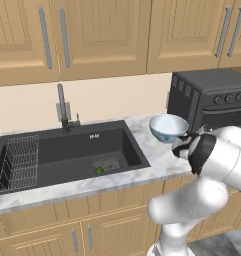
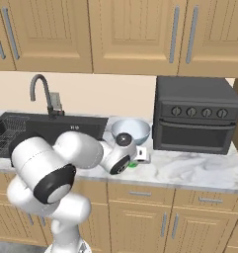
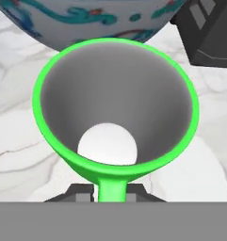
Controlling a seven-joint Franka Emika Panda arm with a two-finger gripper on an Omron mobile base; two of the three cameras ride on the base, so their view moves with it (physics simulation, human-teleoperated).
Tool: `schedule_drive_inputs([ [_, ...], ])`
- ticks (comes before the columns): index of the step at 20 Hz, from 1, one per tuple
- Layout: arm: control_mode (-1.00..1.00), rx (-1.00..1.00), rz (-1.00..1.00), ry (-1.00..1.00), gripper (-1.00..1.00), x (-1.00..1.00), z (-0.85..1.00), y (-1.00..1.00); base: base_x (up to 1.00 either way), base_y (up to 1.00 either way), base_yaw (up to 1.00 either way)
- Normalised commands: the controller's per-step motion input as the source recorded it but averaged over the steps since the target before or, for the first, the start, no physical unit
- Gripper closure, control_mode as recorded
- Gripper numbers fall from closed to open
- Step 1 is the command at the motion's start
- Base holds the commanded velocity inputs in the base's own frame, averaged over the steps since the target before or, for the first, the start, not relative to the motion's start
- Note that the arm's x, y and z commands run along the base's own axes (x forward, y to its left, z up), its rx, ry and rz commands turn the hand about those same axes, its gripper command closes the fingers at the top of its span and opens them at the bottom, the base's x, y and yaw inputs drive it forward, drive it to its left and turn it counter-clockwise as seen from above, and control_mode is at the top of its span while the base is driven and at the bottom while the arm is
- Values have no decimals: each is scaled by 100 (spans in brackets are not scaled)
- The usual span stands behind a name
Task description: Clear the mugs and bowl far away from the sink.
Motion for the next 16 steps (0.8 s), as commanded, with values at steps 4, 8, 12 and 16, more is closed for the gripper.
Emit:
schedule_drive_inputs([
  [4,-100,0,10,0,100,-21,78,-8,0,0,0],
  [8,-100,0,9,0,100,-55,83,3,0,0,0],
  [12,-100,0,10,0,100,-53,93,8,0,0,0],
  [16,-100,0,7,0,100,-58,100,23,0,0,0],
])
